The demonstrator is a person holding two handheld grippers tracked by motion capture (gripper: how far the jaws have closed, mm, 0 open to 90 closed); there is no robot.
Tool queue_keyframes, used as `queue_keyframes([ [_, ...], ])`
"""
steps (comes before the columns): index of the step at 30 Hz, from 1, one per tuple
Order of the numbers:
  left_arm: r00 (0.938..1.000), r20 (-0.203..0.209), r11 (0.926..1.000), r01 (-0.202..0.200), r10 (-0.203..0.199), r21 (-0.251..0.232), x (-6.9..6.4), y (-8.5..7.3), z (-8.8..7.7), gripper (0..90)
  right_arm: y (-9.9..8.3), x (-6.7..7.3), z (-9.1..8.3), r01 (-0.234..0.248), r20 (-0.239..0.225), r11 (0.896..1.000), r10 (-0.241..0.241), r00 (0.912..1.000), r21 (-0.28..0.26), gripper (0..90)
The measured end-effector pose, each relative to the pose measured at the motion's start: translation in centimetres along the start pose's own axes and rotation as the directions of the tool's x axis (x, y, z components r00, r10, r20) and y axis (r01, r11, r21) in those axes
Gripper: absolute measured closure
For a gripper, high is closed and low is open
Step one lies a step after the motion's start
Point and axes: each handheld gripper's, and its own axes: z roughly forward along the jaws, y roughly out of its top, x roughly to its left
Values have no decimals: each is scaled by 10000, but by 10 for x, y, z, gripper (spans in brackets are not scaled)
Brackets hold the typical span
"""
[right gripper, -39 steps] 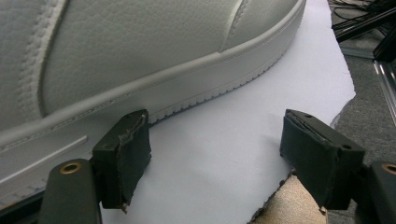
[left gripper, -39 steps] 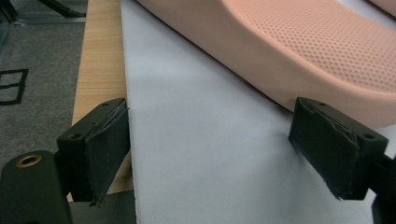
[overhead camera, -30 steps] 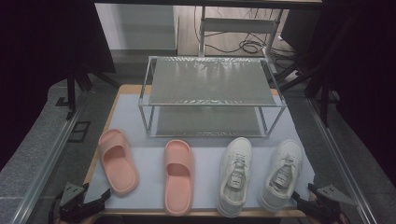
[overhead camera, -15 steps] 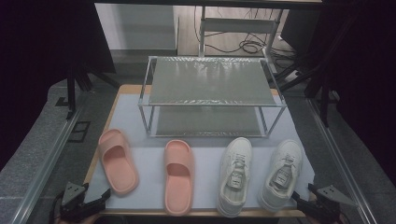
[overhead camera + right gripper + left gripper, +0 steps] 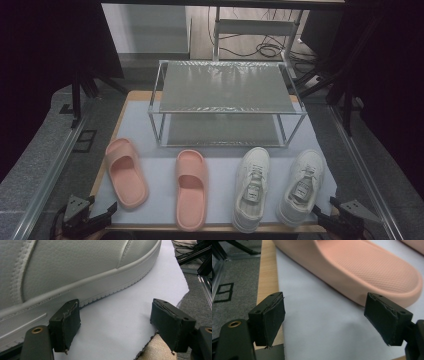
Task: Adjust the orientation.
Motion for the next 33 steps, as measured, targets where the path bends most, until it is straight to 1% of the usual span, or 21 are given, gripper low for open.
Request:
queue_keyframes([
  [7,9994,162,9995,-318,318,-45,-10,8,-3,182,0,0,0,16,13,10000,-16,10000,30,237],
  [10,9988,238,9989,-420,425,-189,-15,12,-7,190,0,0,0,8,5,10000,-8,10000,20,237],
  [13,9981,411,9985,-438,452,-344,-19,17,-10,204,0,0,0,17,14,10000,-17,10000,26,237],
  [16,9957,736,9970,-525,565,-561,-28,24,-11,224,0,0,0,14,17,10000,-14,10000,18,237],
  [19,9917,966,9953,-801,851,-548,-38,29,-8,251,0,0,0,11,25,10000,-11,10000,3,237],
  [22,9872,1143,9933,-1070,1112,-429,-50,36,-2,317,0,0,0,6,24,10000,-6,10000,-7,237],
  [23,9862,1213,9933,-1080,1123,-411,-52,37,0,371,-1,0,0,5,27,10000,-5,10000,-14,237],
  [25,9822,1454,9927,-1147,1189,-366,-58,41,4,408,-1,0,0,3,30,10000,-3,10000,-24,237],
  [27,9792,1608,9922,-1195,1235,-346,-63,45,7,470,-1,0,0,2,35,10000,-2,10000,-45,237],
  [29,9745,1804,9910,-1299,1335,-317,-70,49,11,521,-1,0,0,20,46,10000,-19,10000,-71,237],
  [31,9713,1860,9890,-1451,1480,-291,-76,53,16,563,-1,0,0,29,44,10000,-29,10000,-81,236],
  [33,9701,1846,9875,-1551,1576,-280,-81,57,22,595,-2,0,0,27,47,10000,-26,10000,-95,236],
])
